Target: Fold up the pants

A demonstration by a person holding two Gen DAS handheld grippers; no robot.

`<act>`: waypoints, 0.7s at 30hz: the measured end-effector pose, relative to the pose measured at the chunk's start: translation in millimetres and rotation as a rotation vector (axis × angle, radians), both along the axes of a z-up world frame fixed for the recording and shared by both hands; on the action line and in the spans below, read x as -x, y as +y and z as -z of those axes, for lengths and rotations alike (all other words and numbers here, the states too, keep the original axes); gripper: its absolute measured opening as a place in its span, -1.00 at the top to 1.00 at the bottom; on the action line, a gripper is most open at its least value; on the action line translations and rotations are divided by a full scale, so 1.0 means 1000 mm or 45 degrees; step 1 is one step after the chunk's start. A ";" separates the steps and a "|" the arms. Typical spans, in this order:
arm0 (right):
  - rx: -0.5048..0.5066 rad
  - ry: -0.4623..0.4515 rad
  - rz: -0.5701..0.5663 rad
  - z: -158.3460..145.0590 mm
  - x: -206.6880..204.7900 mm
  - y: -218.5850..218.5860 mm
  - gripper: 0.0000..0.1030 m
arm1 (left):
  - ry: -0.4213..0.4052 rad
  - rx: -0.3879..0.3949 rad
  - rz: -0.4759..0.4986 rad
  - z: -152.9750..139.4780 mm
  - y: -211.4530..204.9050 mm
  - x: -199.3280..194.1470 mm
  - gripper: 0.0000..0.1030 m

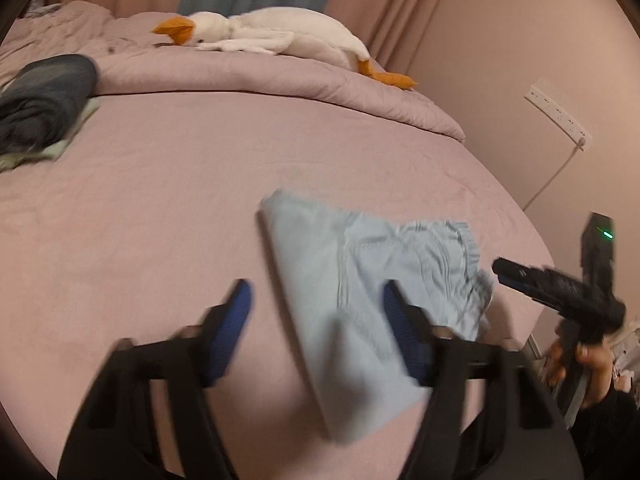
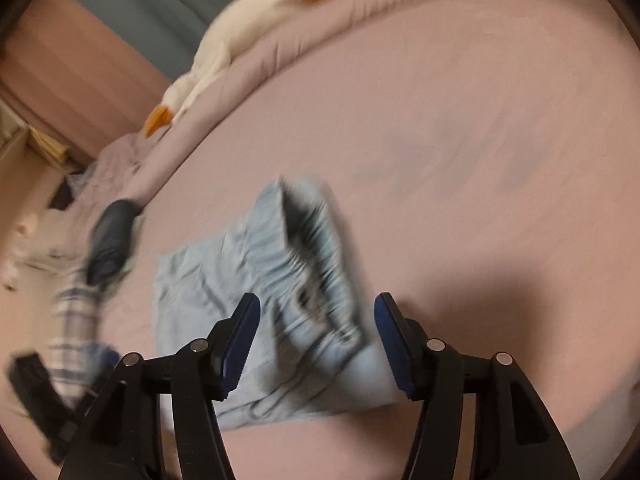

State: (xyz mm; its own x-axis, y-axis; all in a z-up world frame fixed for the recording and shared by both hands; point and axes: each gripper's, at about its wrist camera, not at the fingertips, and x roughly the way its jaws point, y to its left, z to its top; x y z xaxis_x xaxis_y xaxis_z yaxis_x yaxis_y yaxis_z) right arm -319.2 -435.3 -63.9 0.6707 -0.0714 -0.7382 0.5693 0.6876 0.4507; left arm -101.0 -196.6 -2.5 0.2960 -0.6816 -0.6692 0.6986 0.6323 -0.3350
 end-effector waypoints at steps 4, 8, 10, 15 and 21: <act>0.175 -0.151 -0.351 -0.023 -0.017 0.054 -0.10 | 0.060 -0.035 0.114 0.008 -0.033 -0.035 0.78; 0.234 -0.147 -0.702 -0.016 -0.054 0.120 0.39 | 0.047 -0.086 0.227 0.015 -0.056 -0.051 0.86; 0.270 -0.109 -0.840 -0.006 -0.066 0.147 0.52 | 0.004 -0.159 0.283 0.023 -0.068 -0.052 0.85; 0.377 0.046 -1.035 0.026 -0.082 0.190 0.55 | 0.029 -0.336 0.275 0.067 -0.084 -0.072 0.89; 0.360 0.041 -1.032 0.035 -0.082 0.185 0.58 | 0.015 -0.297 0.219 0.067 -0.085 -0.076 0.94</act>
State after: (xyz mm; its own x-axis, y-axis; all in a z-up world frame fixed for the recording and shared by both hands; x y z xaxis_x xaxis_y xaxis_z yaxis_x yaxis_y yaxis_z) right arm -237.6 -250.2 -98.4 0.5730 0.2367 -0.7846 -0.1369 0.9716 0.1931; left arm -25.3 -281.5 -69.4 0.1805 -0.5485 -0.8165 0.7988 0.5660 -0.2036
